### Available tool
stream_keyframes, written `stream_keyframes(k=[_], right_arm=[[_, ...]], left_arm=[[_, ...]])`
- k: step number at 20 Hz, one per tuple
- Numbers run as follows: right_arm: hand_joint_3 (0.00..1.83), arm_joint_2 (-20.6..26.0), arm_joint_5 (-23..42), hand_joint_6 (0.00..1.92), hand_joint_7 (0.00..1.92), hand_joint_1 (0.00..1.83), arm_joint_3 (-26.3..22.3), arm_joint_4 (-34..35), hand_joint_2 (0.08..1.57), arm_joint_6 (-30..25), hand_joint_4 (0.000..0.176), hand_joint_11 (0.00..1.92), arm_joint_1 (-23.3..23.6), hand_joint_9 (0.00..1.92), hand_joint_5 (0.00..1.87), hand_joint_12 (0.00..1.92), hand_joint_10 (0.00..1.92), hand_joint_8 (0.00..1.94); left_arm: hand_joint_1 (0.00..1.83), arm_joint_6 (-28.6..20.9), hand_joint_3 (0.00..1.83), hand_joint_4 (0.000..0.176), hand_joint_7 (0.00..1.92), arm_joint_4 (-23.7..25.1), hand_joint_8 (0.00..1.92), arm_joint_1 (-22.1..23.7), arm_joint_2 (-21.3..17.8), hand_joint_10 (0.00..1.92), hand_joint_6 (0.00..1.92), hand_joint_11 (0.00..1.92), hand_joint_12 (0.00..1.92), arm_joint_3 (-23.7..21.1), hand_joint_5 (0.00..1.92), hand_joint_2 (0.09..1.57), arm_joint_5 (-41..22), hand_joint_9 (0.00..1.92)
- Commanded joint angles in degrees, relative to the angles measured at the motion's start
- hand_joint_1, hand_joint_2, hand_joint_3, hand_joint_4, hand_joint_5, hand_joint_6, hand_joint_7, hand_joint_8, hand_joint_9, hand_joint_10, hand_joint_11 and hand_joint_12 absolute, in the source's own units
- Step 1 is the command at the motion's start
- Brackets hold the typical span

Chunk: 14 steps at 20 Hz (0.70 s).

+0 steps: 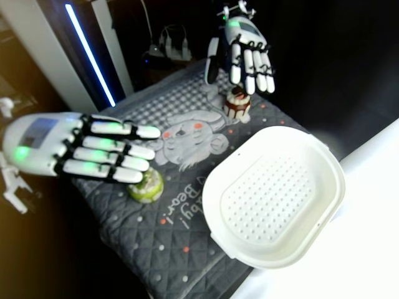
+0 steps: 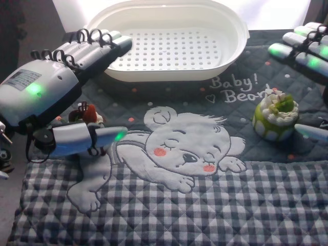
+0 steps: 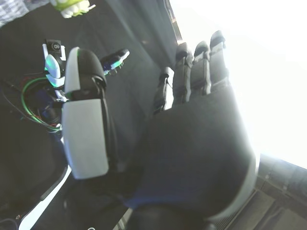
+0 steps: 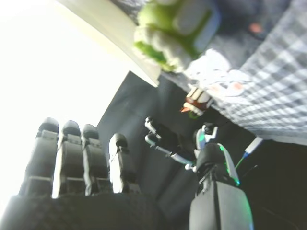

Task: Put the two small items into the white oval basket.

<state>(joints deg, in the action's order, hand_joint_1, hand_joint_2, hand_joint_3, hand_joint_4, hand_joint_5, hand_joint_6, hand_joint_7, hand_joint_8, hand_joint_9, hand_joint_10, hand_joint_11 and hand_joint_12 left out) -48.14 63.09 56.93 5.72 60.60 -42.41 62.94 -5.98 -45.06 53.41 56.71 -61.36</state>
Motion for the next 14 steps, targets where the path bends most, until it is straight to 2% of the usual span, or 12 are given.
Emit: stream_keyframes(k=[1, 2, 3, 4, 5, 6, 9, 10, 11, 12, 13, 14], right_arm=[[0.02, 0.3, 6.1, 0.0, 0.0, 0.65, 0.36, 0.47, 1.21, -0.12, 0.065, 0.0, 0.31, 0.0, 0.0, 0.0, 0.0, 0.0], [0.01, -0.02, 5.26, 0.0, 0.0, 0.66, 0.64, 0.58, 1.2, -0.12, 0.065, 0.0, 0.31, 0.0, 0.0, 0.0, 0.0, 0.0], [0.01, -0.25, 4.77, 0.0, 0.0, 0.66, 0.82, 0.58, 1.21, -0.12, 0.069, 0.0, 0.31, 0.0, 0.0, 0.0, 0.0, 0.0], [0.01, -0.54, 4.3, 0.0, 0.0, 0.67, 1.05, 0.58, 1.2, -0.12, 0.08, 0.0, 0.31, 0.0, 0.0, 0.0, 0.0, 0.0], [0.01, -0.81, 3.97, 0.0, 0.0, 0.67, 1.27, 0.59, 1.19, -0.12, 0.082, 0.0, 0.32, 0.0, 0.0, 0.0, 0.0, 0.0], [0.0, -1.26, 3.47, 0.0, 0.0, 0.65, 1.57, 0.64, 1.19, -0.13, 0.081, 0.0, 0.39, 0.0, 0.0, 0.0, 0.0, 0.0], [0.0, -2.85, 2.08, 0.0, 0.0, 0.65, 2.62, 0.79, 1.19, -0.13, 0.084, 0.0, 0.75, 0.0, 0.0, 0.0, 0.0, 0.0], [0.0, -3.51, 1.55, 0.0, 0.0, 0.63, 3.04, 0.97, 1.18, -0.13, 0.097, 0.0, 0.89, 0.0, 0.0, 0.0, 0.0, 0.0], [0.0, -4.07, 0.98, 0.0, 0.0, 0.62, 3.4, 1.17, 1.18, -0.13, 0.098, 0.0, 1.02, 0.0, 0.0, 0.0, 0.0, 0.0], [0.0, -4.45, 0.45, 0.0, 0.0, 0.63, 3.68, 1.25, 1.17, -0.13, 0.104, 0.0, 1.08, 0.0, 0.0, 0.0, 0.0, 0.0], [0.0, -5.2, -0.7, 0.0, 0.0, 0.63, 4.27, 1.26, 1.17, -0.13, 0.098, 0.0, 1.19, 0.0, 0.0, 0.0, 0.0, 0.0], [0.0, -5.55, -1.47, 0.0, 0.0, 0.68, 4.64, 1.27, 1.18, -0.13, 0.098, 0.0, 1.27, 0.0, 0.0, 0.0, 0.0, 0.0]], left_arm=[[0.71, -0.35, 0.01, 0.026, 0.0, 0.23, 0.0, 0.49, -0.29, 0.0, 0.0, 0.0, 0.4, 0.02, 0.03, 1.12, -6.33, 0.0], [0.69, -0.35, 0.0, 0.03, 0.0, 0.04, 0.0, 0.22, -0.21, 0.0, 0.0, 0.0, 0.44, 0.05, 0.03, 1.12, -6.07, 0.0], [0.67, -0.36, 0.0, 0.025, 0.01, -0.14, 0.0, 0.01, -0.16, 0.0, 0.0, 0.0, 0.57, 0.06, 0.04, 1.12, -5.97, 0.01], [0.68, -0.38, 0.0, 0.035, 0.01, -0.47, 0.0, -0.41, -0.01, 0.0, 0.0, 0.0, 0.62, 0.06, 0.04, 1.12, -5.83, 0.01], [0.7, -0.56, 0.0, 0.043, 0.01, -0.76, 0.0, -0.85, 0.06, 0.0, 0.0, 0.0, 0.63, 0.08, 0.03, 1.11, -5.47, 0.02], [0.7, -0.86, 0.0, 0.059, 0.0, -1.1, 0.0, -1.31, 0.07, 0.01, 0.0, 0.0, 0.68, 0.12, 0.02, 1.1, -4.97, 0.03], [0.75, -1.11, 0.0, 0.061, 0.02, -2.67, 0.0, -2.46, 0.81, 0.01, 0.01, 0.0, 0.75, 0.59, 0.04, 1.07, -3.71, 0.05], [0.78, -1.3, 0.0, 0.084, 0.02, -3.27, 0.0, -2.77, 1.12, 0.01, 0.0, 0.0, 0.66, 0.85, 0.03, 1.07, -2.84, 0.05], [0.79, -2.01, 0.0, 0.081, 0.03, -3.91, 0.0, -3.14, 1.69, 0.01, 0.0, 0.0, 0.67, 1.53, 0.04, 1.07, -1.23, 0.07], [0.81, -2.58, 0.0, 0.069, 0.07, -4.11, 0.01, -3.24, 2.28, 0.02, 0.0, 0.0, 0.87, 2.11, 0.06, 1.06, -0.12, 0.11], [0.81, -2.66, 0.0, 0.08, 0.08, -5.28, 0.0, -3.63, 3.38, 0.02, 0.0, 0.0, 0.97, 2.81, 0.07, 1.05, 1.32, 0.13], [0.86, -2.66, 0.0, 0.073, 0.1, -5.97, 0.0, -4.06, 3.97, 0.02, 0.0, 0.0, 1.03, 3.22, 0.08, 1.05, 1.62, 0.15]])
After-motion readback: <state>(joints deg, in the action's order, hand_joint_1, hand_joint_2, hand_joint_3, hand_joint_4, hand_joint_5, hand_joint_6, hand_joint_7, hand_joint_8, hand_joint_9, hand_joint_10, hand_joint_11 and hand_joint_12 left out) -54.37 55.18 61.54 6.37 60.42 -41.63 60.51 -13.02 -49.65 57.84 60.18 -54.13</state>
